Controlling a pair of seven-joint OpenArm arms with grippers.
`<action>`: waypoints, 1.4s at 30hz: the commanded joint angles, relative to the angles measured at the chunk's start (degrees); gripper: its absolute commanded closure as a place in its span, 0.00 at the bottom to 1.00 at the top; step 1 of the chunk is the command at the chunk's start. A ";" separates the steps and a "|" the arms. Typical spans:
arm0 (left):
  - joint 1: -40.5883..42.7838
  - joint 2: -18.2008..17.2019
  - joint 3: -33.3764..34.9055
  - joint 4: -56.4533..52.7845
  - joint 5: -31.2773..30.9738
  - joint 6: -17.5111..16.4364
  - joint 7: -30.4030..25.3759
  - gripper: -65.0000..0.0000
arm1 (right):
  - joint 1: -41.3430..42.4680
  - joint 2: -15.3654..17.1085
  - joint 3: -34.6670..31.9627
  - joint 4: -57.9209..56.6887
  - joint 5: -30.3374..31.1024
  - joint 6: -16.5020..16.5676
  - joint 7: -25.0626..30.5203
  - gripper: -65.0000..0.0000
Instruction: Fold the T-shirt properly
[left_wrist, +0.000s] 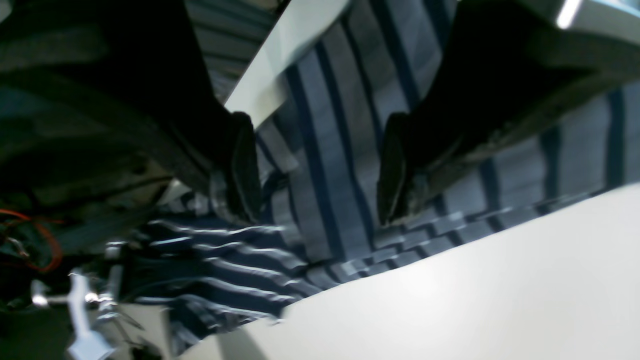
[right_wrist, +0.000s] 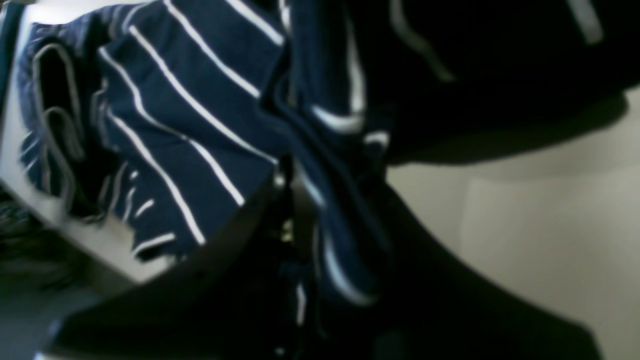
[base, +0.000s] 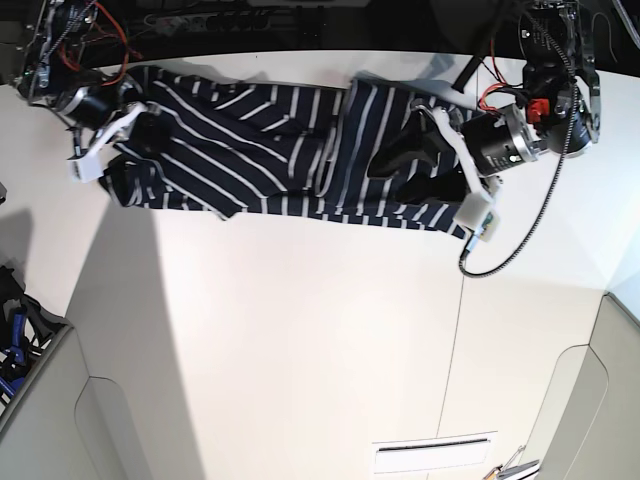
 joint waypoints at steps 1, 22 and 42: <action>-0.28 -0.20 -1.31 1.03 -1.44 -0.49 -0.74 0.39 | 0.15 2.23 1.57 0.81 0.37 0.00 1.18 1.00; 5.38 1.55 -5.49 -2.78 3.93 -0.49 -2.01 0.39 | 6.62 6.23 8.02 22.58 12.11 0.02 -8.15 1.00; 5.38 1.53 -16.61 -8.35 -7.17 -0.49 1.22 0.39 | 7.87 -10.01 -46.12 16.87 -15.96 -1.97 3.54 0.38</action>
